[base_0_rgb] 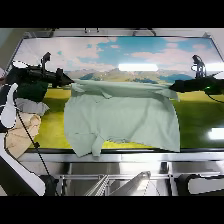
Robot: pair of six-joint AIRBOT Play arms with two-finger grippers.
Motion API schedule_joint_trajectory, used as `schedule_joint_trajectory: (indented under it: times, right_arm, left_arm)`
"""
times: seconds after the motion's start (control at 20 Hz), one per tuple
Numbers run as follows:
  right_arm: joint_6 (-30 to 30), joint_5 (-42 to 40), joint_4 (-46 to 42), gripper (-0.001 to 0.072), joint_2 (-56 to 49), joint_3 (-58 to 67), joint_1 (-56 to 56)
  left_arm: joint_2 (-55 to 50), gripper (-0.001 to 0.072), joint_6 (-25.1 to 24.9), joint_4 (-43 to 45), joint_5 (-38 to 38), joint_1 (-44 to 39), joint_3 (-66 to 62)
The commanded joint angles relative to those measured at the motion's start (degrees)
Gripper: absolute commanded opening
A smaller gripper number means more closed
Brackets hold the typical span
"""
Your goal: Fold the shirts.
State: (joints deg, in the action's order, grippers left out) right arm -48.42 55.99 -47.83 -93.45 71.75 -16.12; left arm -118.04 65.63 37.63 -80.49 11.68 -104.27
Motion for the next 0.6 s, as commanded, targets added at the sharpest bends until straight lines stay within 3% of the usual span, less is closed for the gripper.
schedule_joint_trajectory:
  times: [0.0,0.4,0.45,0.5,0.55]
  right_arm:
    - [-2.58,2.34,-9.16,0.0019,-0.13,-2.80,-0.02]
    - [-2.34,-0.66,-9.16,0.0020,-0.13,-6.54,0.15]
    - [-2.36,-0.63,-9.14,0.0050,-0.11,-6.51,0.15]
    - [-2.38,-0.42,-9.18,0.0270,0.09,-6.29,0.15]
    - [-2.36,-0.50,-9.31,0.0497,0.68,-6.08,0.09]
  left_arm:
    - [-0.11,0.0010,1.99,9.25,-1.88,-0.79,-0.26]
    - [-0.11,0.0011,2.54,21.79,-4.74,-3.78,-0.26]
    - [-0.09,0.0014,2.49,21.70,-5.40,-3.78,-0.28]
    - [0.07,0.0051,2.51,21.73,-6.16,-3.78,-0.28]
    - [0.26,0.0229,2.64,21.59,-7.28,-3.78,-0.70]
